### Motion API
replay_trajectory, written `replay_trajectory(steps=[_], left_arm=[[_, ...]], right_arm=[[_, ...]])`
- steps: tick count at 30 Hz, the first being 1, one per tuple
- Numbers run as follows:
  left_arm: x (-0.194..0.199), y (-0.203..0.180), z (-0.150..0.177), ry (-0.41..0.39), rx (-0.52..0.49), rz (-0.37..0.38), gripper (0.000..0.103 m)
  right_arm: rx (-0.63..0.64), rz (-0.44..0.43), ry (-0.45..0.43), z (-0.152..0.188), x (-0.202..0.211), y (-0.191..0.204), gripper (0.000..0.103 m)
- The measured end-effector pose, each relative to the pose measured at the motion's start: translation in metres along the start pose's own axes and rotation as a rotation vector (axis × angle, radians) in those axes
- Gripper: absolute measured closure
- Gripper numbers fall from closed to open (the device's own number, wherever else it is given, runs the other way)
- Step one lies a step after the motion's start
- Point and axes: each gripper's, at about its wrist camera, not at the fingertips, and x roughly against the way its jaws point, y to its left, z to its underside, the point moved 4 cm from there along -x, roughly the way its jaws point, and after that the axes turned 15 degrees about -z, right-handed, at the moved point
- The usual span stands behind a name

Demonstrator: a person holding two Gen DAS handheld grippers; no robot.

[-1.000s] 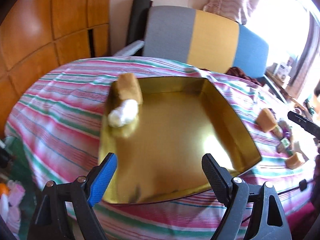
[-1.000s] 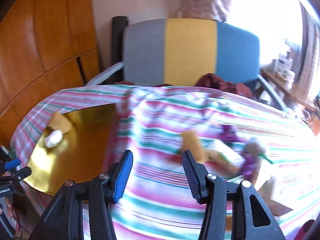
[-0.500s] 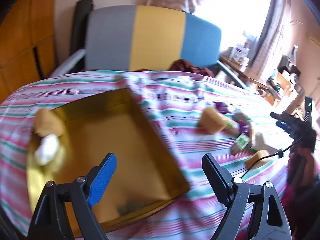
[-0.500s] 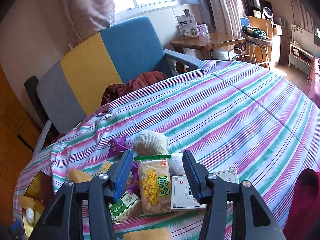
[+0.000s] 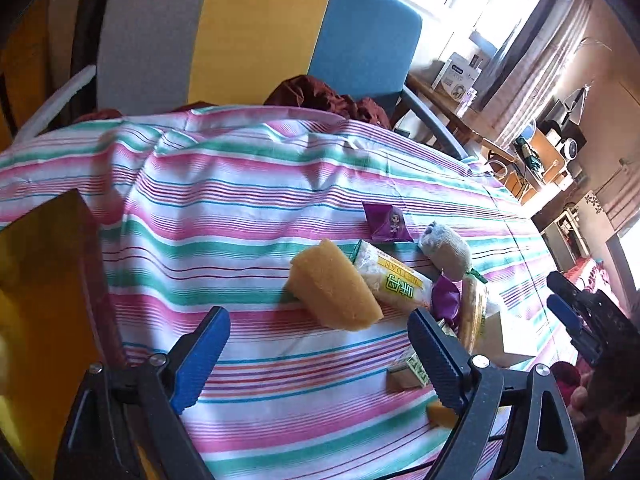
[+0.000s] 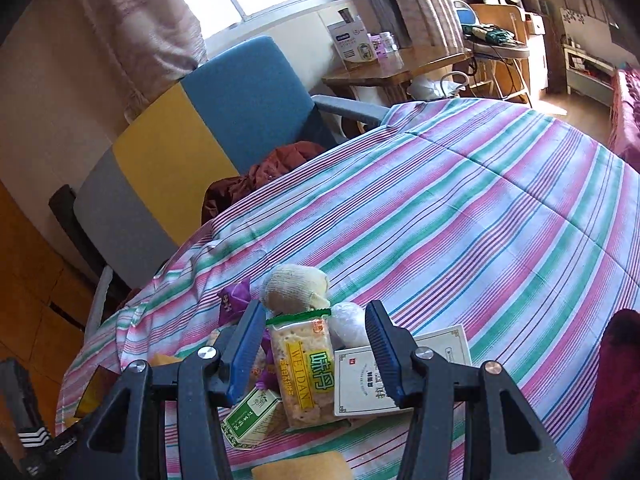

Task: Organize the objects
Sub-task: 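Grasp a second yellow sponge with the left tool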

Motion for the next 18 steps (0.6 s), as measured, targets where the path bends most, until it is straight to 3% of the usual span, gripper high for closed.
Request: replay_trajectory(steps=[7,9,10,13,18], left_arm=[[-0.053,-0.014,-0.009,0.082,0.078,0.013,0.015],[-0.069,-0.012,-0.006,0.135,0.103,0.015,0.028],[-0.075,-0.011,-0.002,0.168,0.112,0.027,0.044],[-0.069,-0.011,0.007,0.147,0.065,0.065,0.060],[-0.035,-0.011,0.025,0.072,-0.018,0.089,0.068]], right_arm=[[-0.032,-0.008,0.014,-0.002,-0.002,-0.006,0.051],[-0.019,-0.009,0.027,0.000,-0.004,-0.004,0.051],[-0.015,-0.008,0.032,0.000,-0.005,-0.003,0.051],[-0.004,-0.010,0.035,0.001,-0.007,-0.001,0.051],[0.008,0.000,0.051,0.003,-0.009,0.000,0.051]])
